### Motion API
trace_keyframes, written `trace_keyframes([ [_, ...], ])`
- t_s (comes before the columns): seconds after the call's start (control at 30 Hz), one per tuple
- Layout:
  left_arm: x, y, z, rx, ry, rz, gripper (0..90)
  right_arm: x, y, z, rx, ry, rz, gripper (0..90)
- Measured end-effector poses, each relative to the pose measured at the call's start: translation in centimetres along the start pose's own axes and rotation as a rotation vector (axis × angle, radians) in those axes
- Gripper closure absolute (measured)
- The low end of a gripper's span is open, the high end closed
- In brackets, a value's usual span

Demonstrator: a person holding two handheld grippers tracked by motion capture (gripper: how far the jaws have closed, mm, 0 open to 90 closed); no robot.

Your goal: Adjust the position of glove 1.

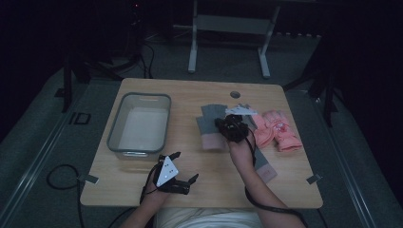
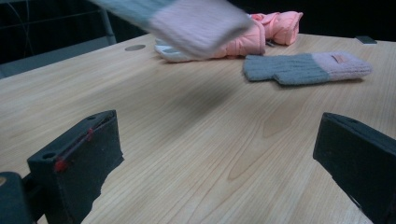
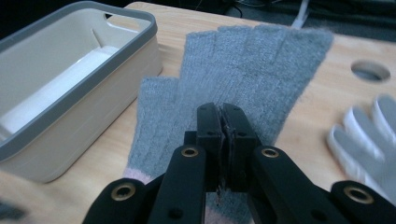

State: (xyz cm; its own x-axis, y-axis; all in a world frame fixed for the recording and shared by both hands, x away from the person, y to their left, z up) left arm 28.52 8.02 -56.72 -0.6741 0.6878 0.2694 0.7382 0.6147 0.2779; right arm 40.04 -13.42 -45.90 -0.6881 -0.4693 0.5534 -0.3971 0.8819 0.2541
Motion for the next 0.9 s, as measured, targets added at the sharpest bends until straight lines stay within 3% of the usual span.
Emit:
trace_keyframes([
  [0.03, 0.0, 0.0, 0.0, 0.001, -0.001, 0.000, 0.6, 0.7, -0.2, 1.1, -0.034, 0.006, -0.013, 86.9],
  [0.13, 0.0, 0.0, 0.0, 0.002, -0.001, 0.000, 0.6, 1.0, -0.4, 1.7, -0.041, 0.008, -0.009, 86.9],
  [0.17, 0.0, 0.0, 0.0, 0.001, 0.001, -0.001, 0.6, 1.5, -0.8, 3.3, -0.078, 0.019, -0.008, 86.9],
  [0.4, 0.0, -0.1, 0.0, -0.009, 0.000, -0.005, 0.6, 0.6, -1.2, 6.9, -0.101, 0.064, 0.014, 86.9],
  [0.9, -0.1, 0.0, 0.0, -0.013, 0.005, -0.003, 0.6, -2.7, -3.1, 9.8, -0.139, 0.132, 0.057, 86.6],
])
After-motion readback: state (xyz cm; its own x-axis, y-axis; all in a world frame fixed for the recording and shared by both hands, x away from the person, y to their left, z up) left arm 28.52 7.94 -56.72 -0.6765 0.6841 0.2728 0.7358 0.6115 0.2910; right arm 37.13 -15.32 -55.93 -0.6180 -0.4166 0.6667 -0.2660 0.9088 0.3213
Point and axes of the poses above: each handheld gripper's, and its own axes: x roughly backward along the jaws, z roughly out of its underside, y roughly to its left, the point moved 2 cm from there along -x, roughly forward along the jaws, and after that the axes turned 11 degrees about -x, right-handed, at the moved point
